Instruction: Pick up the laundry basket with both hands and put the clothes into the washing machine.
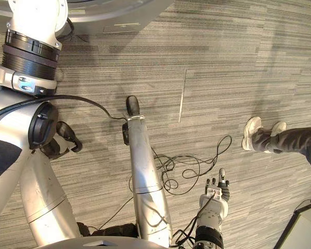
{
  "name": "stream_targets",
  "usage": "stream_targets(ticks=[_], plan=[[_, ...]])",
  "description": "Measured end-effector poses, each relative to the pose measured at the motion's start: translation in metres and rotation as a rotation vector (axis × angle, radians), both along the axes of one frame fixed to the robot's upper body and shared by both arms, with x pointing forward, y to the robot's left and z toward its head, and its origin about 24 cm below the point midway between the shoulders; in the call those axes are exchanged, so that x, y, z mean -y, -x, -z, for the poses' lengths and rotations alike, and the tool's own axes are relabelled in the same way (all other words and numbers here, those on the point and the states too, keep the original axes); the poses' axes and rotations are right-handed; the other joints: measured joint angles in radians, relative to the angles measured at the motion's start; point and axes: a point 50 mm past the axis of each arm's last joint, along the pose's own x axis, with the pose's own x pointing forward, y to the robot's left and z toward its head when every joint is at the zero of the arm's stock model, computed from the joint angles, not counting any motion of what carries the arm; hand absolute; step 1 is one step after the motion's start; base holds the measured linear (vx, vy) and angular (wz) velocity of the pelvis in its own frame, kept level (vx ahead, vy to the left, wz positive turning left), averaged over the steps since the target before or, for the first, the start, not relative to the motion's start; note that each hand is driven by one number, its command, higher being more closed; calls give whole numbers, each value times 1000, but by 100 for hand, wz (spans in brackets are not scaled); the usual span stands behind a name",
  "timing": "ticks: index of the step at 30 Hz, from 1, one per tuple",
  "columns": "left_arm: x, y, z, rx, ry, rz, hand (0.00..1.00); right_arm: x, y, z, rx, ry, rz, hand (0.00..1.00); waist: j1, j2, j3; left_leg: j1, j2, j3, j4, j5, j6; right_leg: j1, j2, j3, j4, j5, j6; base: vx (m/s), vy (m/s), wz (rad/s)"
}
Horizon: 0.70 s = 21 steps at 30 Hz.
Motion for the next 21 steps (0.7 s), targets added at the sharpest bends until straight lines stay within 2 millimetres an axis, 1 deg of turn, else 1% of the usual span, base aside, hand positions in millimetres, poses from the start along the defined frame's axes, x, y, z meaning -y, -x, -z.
stream_targets(ticks=[2,3,5,6,7,8,9,11,12,13,14,15,16,17,18,19,21], plan=[[-3,-3,5,-14,11,-1,0,-2,-1,0,0,-1,-7,0,0,0,0,0,0,-2,1,0,0,1,0,-1,1,0,0,-34,35,1],[-6,-7,11,-24,15,-9,0,-4,-1,1,0,-6,-9,0,1,0,0,0,0,-4,1,0,0,3,0,-3,1,0,0,-34,31,2],[-12,-17,26,-62,8,-21,0,-8,-3,2,-3,-12,-23,0,4,0,0,0,-1,-7,1,1,-1,6,-1,-5,2,0,0,-37,34,3],[-15,-25,37,-99,-2,-29,0,-10,-3,3,-2,-17,-26,0,7,0,0,0,-1,-7,1,2,0,6,-1,-5,3,0,0,-20,18,4],[-19,-41,60,-190,-34,-53,0,-13,-3,5,-2,-27,-29,0,11,0,0,0,-1,-8,1,4,1,8,-2,-6,4,0,0,-7,6,4],[-21,-48,71,-234,-44,-59,0,-15,-4,5,-3,-29,-35,0,12,0,0,1,-2,-10,1,4,1,10,-2,-7,4,0,0,0,0,4],[-23,-57,89,-294,-66,-61,0,-17,-5,6,-8,-29,-49,0,15,0,0,2,-2,-12,1,5,1,12,-2,-8,4,-1,0,0,0,5],[-28,-75,144,-460,-108,-66,0,-26,-6,12,-36,-42,-88,0,21,0,0,7,-6,-19,1,6,0,20,-6,-12,11,-8,0,-3,2,11],[-29,-78,159,-506,-131,-72,0,-28,-6,13,-42,-45,-98,0,22,0,0,9,-7,-21,1,7,-1,23,-8,-14,14,-11,-2,-17,7,17],[-32,-83,189,-589,-165,-80,0,-33,-7,16,-54,-53,-118,0,25,0,0,16,-11,-26,1,8,-2,30,-15,-22,21,-16,-5,-23,8,14],[-34,-85,203,-629,-178,-78,0,-35,-6,19,-67,-59,-127,0,26,0,0,21,-13,-29,1,8,-3,35,-18,-26,23,-19,-8,-31,4,17],[-37,-87,230,-705,-225,-86,0,-38,-6,21,-80,-64,-146,0,29,0,0,30,-17,-34,-2,10,-7,46,-20,-30,26,-23,-11,-49,-10,15],[-39,-86,253,-767,-260,-90,0,-40,-6,23,-89,-67,-155,0,32,-1,-1,40,-20,-34,-7,11,-8,53,-22,-30,29,-27,-13,-54,-15,14],[-41,-86,262,-794,-270,-92,0,-41,-6,24,-92,-67,-161,0,33,-1,-1,44,-21,-33,-10,11,-9,56,-22,-30,29,-29,-15,-63,-23,12],[-41,-84,275,-831,-308,-94,0,-43,-6,25,-103,-68,-174,0,36,-1,-1,49,-23,-32,-18,16,-11,59,-25,-31,27,-31,-19,-56,-24,7],[-42,-83,285,-857,-343,-100,0,-45,-6,28,-120,-73,-189,0,38,-2,-1,55,-23,-33,-22,19,-14,62,-25,-33,28,-33,-22,-54,-25,5],[-43,-83,293,-882,-399,-119,0,-48,-5,31,-132,-80,-197,0,39,-2,-1,63,-23,-32,-29,23,-20,66,-24,-33,27,-32,-25,-44,-27,1]])
